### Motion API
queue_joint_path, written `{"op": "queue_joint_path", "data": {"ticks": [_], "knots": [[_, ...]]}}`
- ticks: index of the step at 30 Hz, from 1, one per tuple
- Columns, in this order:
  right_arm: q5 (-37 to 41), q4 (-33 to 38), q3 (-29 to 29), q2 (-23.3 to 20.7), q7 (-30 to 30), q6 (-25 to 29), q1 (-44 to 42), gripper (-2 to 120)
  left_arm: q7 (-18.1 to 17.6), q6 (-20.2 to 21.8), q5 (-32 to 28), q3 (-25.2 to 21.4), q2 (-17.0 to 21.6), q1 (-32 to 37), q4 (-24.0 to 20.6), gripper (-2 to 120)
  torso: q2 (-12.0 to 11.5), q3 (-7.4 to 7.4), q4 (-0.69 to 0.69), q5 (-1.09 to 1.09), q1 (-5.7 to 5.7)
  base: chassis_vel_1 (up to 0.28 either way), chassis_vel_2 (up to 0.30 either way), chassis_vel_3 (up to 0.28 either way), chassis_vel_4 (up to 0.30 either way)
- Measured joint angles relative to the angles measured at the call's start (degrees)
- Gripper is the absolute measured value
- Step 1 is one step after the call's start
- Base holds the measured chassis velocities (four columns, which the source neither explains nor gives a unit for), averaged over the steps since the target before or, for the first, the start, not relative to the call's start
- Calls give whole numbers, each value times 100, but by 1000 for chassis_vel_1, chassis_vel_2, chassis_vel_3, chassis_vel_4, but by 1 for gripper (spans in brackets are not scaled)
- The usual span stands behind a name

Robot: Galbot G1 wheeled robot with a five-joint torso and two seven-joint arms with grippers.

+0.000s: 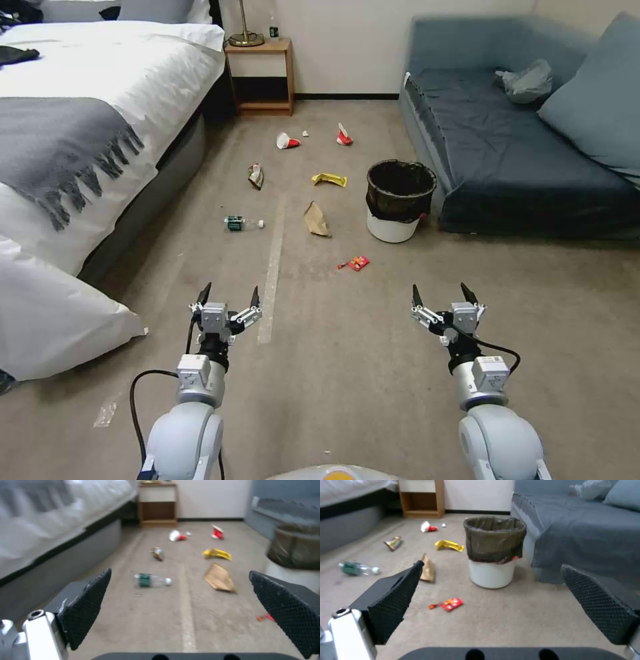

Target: Pick up the trash can from the floor.

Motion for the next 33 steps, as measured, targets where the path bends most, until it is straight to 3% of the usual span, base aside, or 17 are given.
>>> {"op": "queue_joint_path", "data": {"ticks": [5, 8, 10, 13, 33], "knots": [[867, 1077, 157, -177, -115, -220, -931, 100, -294, -83, -1052, -641, 144, 646, -723, 100, 0, 0, 0, -1, 0, 0, 0, 0, 0], [1157, 1419, 208, -234, -170, -281, -1227, 100, -415, -135, -1510, -921, 211, 918, -1019, 100, 0, 0, 0, -2, 0, 0, 0, 0, 0], [1344, 1456, 208, -286, -341, -231, -1264, 100, -315, -226, -1690, -990, 309, 949, -1035, 100, 0, -1, 2, 5, -1, 0, 0, 0, 0], [1459, 1462, 209, -317, -455, -163, -1266, 100, -213, -263, -1769, -1016, 373, 946, -1031, 100, 0, -1, 1, -3, -1, 0, 0, 0, 0], [1482, 1352, 201, -295, -477, -55, -1209, 100, -79, -433, -1835, -1012, 366, 942, -875, 100, 0, 0, 0, 0, -1, 0, 0, 0, 0]]}}
